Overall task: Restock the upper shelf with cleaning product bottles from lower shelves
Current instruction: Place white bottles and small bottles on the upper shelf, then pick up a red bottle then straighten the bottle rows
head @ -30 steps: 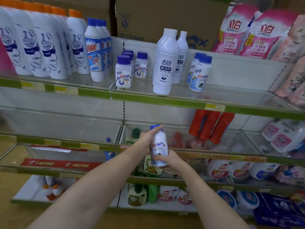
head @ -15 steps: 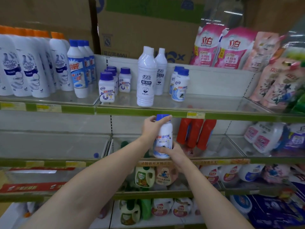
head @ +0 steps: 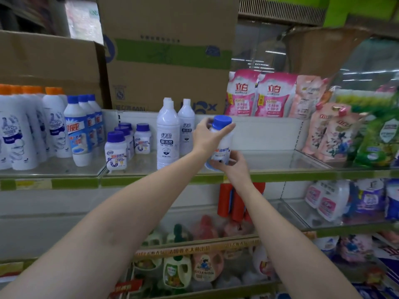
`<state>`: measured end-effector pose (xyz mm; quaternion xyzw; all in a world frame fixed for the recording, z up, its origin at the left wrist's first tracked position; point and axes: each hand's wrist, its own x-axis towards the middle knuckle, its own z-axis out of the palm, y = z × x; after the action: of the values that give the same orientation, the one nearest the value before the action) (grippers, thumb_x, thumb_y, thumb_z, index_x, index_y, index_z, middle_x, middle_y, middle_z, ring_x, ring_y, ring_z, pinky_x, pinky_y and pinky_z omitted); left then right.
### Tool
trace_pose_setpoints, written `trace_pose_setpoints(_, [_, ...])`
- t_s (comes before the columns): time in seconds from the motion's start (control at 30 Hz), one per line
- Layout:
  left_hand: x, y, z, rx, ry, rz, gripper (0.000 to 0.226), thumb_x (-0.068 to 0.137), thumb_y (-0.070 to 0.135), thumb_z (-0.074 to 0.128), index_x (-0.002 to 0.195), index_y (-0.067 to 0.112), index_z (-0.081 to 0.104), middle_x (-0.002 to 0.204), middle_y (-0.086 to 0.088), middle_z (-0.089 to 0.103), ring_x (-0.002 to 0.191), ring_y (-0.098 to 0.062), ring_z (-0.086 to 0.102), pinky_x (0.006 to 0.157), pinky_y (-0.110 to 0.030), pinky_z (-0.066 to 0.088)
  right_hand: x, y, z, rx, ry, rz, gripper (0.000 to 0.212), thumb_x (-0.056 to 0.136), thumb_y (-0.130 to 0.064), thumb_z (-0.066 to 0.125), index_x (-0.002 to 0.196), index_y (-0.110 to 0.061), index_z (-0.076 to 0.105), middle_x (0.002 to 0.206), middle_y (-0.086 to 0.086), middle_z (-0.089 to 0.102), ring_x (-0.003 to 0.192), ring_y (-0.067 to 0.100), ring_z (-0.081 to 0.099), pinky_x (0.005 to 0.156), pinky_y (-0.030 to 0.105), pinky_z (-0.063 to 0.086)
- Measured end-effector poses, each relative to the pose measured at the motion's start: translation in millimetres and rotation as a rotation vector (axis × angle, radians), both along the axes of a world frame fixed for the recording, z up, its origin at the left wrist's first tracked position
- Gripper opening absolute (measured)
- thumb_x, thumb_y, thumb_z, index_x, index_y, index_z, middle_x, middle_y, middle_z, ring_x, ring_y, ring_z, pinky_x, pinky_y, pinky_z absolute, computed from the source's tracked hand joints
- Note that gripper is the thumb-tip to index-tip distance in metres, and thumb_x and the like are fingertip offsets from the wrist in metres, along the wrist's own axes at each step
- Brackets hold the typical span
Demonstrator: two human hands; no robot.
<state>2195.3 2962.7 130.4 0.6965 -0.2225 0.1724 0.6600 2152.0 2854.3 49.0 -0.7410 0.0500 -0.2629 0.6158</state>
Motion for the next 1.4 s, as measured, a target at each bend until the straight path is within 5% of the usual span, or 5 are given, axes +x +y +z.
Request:
trace_pose_setpoints(0.2, [27.9, -33.2, -19.3, 0.041, -0.014, 0.029, 0.050, 0.074, 0.048, 0.084, 0.099, 0.012, 0.060, 0.096, 0.000, 0.066, 0.080, -0.006, 0.056, 0.072, -0.018, 0.043, 28.1, -31.4, -8.6, -0.162, 0.024, -0.024, 0.041, 0.060, -0.037, 0.092, 0.091, -0.024, 0.070, 0.091, -0.004, 0.077, 0.090, 0.019, 0.073, 0.087, 0.053, 0.057])
trace_pose_setpoints(0.37, [52.1, -50.3, -33.5, 0.112, -0.008, 0.082, 0.039, 0.079, 0.045, 0.081, 0.094, 0.018, 0.059, 0.099, -0.003, 0.050, 0.080, 0.003, 0.047, 0.068, -0.006, 0.033, 38.6, -38.3, -18.0, -0.243, 0.115, -0.078, 0.054, 0.068, -0.043, 0.090, 0.109, -0.017, 0.066, 0.103, -0.003, 0.074, 0.096, 0.016, 0.070, 0.085, 0.039, 0.057])
trace_pose_setpoints(0.8, [92.6, -72.3, -49.2, 0.201, 0.008, 0.205, 0.043, 0.082, 0.057, 0.071, 0.096, 0.020, 0.057, 0.100, -0.002, 0.057, 0.085, -0.010, 0.055, 0.075, -0.032, 0.045, 68.3, -53.3, -21.0, -0.507, 0.263, -0.130, 0.045, 0.090, -0.045, 0.069, 0.113, -0.009, 0.055, 0.113, 0.015, 0.068, 0.106, 0.037, 0.063, 0.070, 0.035, 0.039])
trace_pose_setpoints(1.07, [101.1, -60.7, -53.1, 0.101, 0.137, 0.064, 0.046, 0.066, 0.071, 0.076, 0.093, 0.037, 0.061, 0.097, 0.003, 0.073, 0.090, -0.018, 0.071, 0.086, -0.049, 0.058, 70.6, -55.1, -23.0, -0.455, 0.231, -0.129, 0.061, 0.077, -0.055, 0.079, 0.111, -0.013, 0.051, 0.113, 0.011, 0.070, 0.106, 0.034, 0.065, 0.072, 0.037, 0.044])
trace_pose_setpoints(1.4, [91.7, -70.4, -52.7, 0.095, 0.096, 0.201, 0.040, 0.066, 0.077, 0.066, 0.088, 0.045, 0.056, 0.105, -0.005, 0.064, 0.099, -0.019, 0.062, 0.094, -0.041, 0.052, 75.4, -49.3, -32.9, -0.582, 0.255, -0.139, 0.049, 0.091, -0.054, 0.064, 0.115, -0.014, 0.051, 0.112, 0.013, 0.069, 0.105, 0.037, 0.063, 0.074, 0.039, 0.042])
